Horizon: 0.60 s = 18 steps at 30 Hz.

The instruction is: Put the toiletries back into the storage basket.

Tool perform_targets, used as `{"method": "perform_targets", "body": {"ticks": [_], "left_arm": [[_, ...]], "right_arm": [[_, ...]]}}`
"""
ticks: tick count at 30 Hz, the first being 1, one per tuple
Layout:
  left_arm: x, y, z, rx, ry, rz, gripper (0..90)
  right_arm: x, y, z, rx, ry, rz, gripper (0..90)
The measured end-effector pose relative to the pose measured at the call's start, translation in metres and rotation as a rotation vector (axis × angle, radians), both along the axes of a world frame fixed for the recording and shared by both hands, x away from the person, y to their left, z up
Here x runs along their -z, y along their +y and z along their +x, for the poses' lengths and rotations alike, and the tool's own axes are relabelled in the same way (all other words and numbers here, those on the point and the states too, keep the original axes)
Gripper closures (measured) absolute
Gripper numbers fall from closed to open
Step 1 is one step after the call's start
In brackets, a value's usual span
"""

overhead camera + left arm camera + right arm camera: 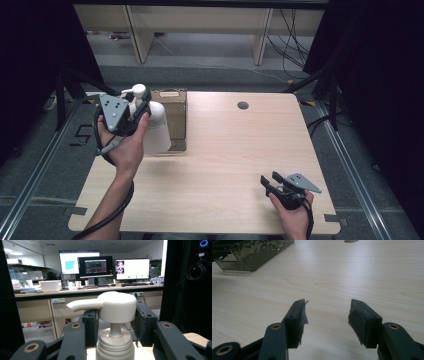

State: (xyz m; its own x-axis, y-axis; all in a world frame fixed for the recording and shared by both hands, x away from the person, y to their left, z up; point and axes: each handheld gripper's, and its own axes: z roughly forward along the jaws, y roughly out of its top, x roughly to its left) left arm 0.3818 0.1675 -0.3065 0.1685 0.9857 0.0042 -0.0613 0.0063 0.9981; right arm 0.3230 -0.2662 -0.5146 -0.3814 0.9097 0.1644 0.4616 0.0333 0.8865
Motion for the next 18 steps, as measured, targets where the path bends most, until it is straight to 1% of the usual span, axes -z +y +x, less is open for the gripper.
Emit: {"method": "perform_targets", "body": {"ticks": [1,7,12,16,17,18], "left_arm": [[-0.001,0.000,0.001,0.000,-0.001,-0.002,59.3],[-0.002,0.000,0.006,0.002,-0.005,-0.002,59.3],[-0.001,0.000,0.010,0.003,-0.005,-0.003,59.2],[0.000,0.000,0.014,0.003,-0.018,-0.004,59.3],[0.000,0.001,0.015,0.002,-0.032,-0.003,59.3],[0.000,0.001,0.015,0.002,-0.032,-0.003,59.2]], "right_arm": [[0.000,-0.001,0.000,0.000,-0.005,-0.009,47.4],[0.000,-0.001,0.000,0.001,-0.005,-0.009,47.4],[0.000,-0.001,0.000,0.000,-0.005,-0.009,47.4],[0.000,-0.001,0.000,0.001,-0.002,-0.009,47.4],[0.000,-0.001,0.000,0.002,-0.001,-0.005,47.4],[0.000,-0.001,0.000,0.002,-0.001,-0.005,47.4]]}}
